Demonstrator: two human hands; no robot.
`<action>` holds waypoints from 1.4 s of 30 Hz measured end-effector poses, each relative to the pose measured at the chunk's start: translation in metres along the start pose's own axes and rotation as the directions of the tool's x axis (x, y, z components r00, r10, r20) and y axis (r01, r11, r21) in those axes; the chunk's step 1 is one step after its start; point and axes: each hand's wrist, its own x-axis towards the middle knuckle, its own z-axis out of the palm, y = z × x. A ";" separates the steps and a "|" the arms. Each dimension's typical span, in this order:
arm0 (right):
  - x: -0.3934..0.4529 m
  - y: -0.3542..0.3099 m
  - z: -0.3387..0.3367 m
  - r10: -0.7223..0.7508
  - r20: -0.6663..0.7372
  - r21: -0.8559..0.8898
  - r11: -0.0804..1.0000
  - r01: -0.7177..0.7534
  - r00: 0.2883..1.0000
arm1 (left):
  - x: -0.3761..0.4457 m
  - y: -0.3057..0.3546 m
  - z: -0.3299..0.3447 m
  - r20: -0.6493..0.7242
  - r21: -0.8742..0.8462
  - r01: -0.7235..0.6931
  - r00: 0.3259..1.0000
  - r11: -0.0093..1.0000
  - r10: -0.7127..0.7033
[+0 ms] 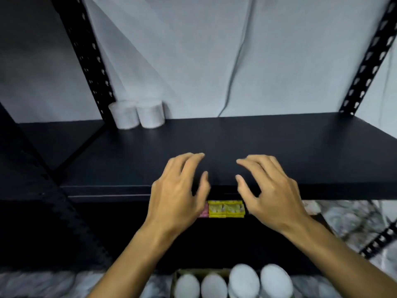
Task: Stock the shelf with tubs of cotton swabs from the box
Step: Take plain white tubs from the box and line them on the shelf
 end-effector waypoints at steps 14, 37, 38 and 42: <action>-0.210 0.117 0.061 0.277 0.722 -0.189 0.960 -0.205 0.634 | -0.165 0.031 0.179 0.820 0.078 0.099 0.560 0.992 -0.120; -0.293 0.131 0.112 0.455 0.842 -0.297 0.839 -0.455 0.289 | -0.269 0.033 0.275 0.834 0.245 0.312 0.415 0.918 -0.364; -0.293 0.131 0.111 0.450 0.844 -0.290 0.841 -0.456 0.293 | -0.269 0.033 0.275 0.829 0.246 0.321 0.419 0.915 -0.369; -0.288 0.130 0.106 0.428 0.846 -0.258 0.850 -0.459 0.317 | -0.267 0.033 0.268 0.798 0.240 0.358 0.457 0.902 -0.394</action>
